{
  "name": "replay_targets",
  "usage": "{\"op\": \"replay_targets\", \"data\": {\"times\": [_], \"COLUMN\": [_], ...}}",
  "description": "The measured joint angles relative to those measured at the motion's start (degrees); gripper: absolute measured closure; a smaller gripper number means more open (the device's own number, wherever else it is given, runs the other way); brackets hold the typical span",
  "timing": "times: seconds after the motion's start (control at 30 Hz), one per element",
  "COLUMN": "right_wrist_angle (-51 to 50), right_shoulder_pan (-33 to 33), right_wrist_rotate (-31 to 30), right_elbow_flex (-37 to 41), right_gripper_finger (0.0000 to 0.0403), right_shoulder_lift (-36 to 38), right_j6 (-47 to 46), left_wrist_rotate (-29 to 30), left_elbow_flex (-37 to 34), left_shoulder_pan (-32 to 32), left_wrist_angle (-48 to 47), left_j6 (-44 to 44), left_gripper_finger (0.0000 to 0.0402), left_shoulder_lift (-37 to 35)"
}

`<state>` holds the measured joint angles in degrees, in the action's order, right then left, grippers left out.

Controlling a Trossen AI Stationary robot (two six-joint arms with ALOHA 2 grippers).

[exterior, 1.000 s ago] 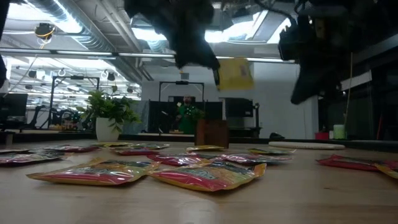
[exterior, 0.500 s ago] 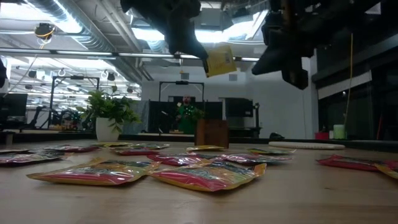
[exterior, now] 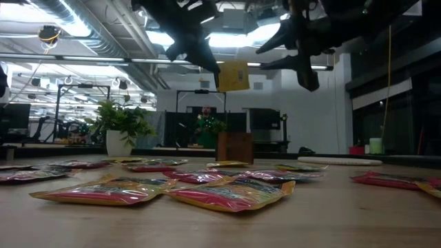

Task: Pick & Place Tea
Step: Put the yellow tea bag into the left section of the wooden organizer

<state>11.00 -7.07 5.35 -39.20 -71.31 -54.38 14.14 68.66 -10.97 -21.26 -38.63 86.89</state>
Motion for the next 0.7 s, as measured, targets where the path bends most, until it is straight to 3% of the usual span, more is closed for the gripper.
{"op": "replay_targets", "data": {"times": [0.17, 0.33, 0.7], "right_wrist_angle": [0.0, 2.8, 6.9], "right_shoulder_pan": [-3.3, -6.3, -12.0], "right_wrist_rotate": [2.8, 2.8, 3.8], "right_elbow_flex": [0.0, 0.0, 0.0], "right_gripper_finger": [0.0204, 0.0188, 0.0187], "right_shoulder_lift": [0.0, 0.0, 0.0], "right_j6": [-6.2, -11.5, -15.9], "left_wrist_rotate": [9.2, 14.9, 23.0], "left_elbow_flex": [0.0, 0.0, 0.0], "left_shoulder_pan": [1.3, 2.7, 5.0], "left_wrist_angle": [0.0, 0.3, 11.3], "left_j6": [-15.2, -30.1, -41.8], "left_gripper_finger": [0.0400, 0.0400, 0.0400], "left_shoulder_lift": [0.0, 0.0, 0.0]}}
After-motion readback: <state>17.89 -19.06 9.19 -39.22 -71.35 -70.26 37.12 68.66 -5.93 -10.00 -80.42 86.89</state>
